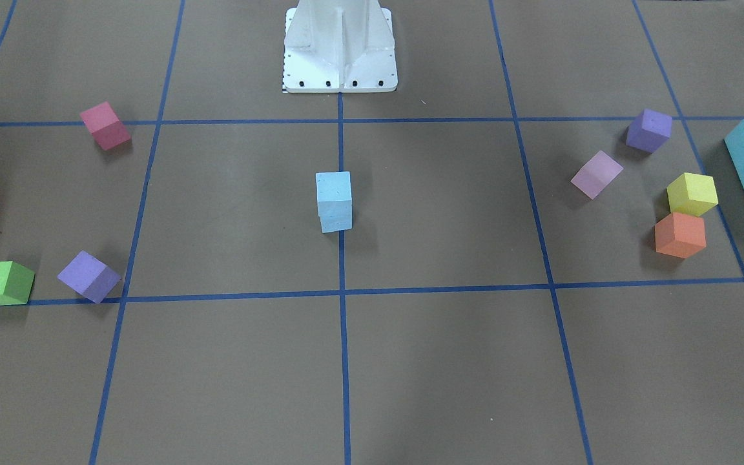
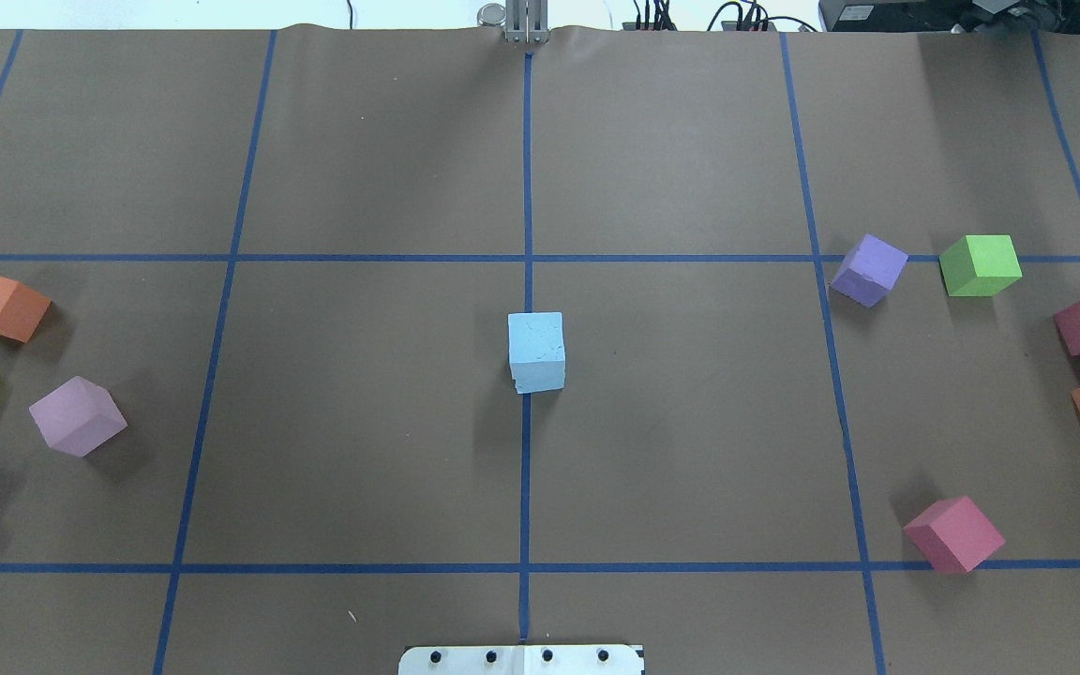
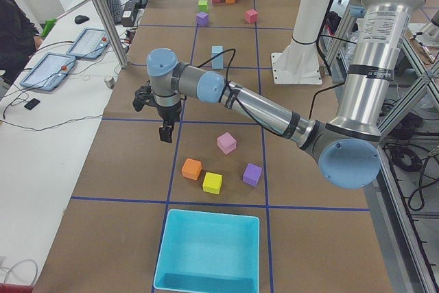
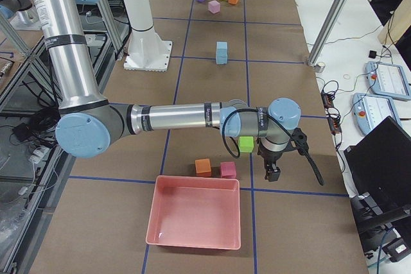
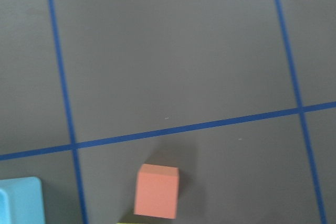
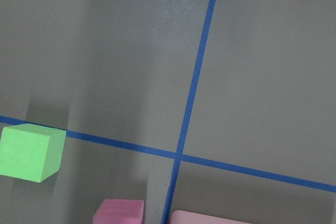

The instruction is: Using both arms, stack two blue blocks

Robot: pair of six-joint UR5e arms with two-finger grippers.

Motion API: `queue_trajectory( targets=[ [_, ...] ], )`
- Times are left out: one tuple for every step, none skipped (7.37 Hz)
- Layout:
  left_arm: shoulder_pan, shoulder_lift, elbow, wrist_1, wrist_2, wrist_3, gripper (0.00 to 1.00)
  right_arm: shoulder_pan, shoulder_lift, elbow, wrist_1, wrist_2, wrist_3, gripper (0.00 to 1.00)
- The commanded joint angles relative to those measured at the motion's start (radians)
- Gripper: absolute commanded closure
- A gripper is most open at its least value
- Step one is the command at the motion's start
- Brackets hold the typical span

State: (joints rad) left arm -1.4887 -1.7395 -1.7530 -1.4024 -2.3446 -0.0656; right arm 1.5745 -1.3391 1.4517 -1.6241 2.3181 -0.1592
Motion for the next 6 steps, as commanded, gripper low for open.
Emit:
queue_trajectory(
  targets=[
    [-0.047, 0.02, 0.071, -0.018, -0.004, 0.068, 0.02, -0.001, 0.001, -0.001, 0.003, -0.002, 0.023, 0.0],
    [-0.051, 0.02, 0.131, -0.062, -0.008, 0.096, 0.02, -0.001, 0.001, -0.001, 0.003, -0.005, 0.023, 0.0],
    [-0.051, 0.02, 0.195, -0.132, -0.012, 0.096, 0.02, -0.001, 0.001, -0.002, 0.006, -0.006, 0.023, 0.0],
    [-0.065, 0.02, 0.255, -0.206, -0.012, 0.096, 0.02, -0.001, 0.003, -0.004, 0.007, -0.008, 0.033, 0.0],
    [-0.074, 0.018, 0.283, -0.228, -0.015, 0.096, 0.02, -0.002, 0.005, -0.004, 0.009, -0.008, 0.046, 0.0],
    [-0.09, 0.02, 0.285, -0.23, -0.047, 0.099, 0.02, -0.002, 0.012, -0.008, 0.009, -0.009, 0.047, 0.0]
  ],
)
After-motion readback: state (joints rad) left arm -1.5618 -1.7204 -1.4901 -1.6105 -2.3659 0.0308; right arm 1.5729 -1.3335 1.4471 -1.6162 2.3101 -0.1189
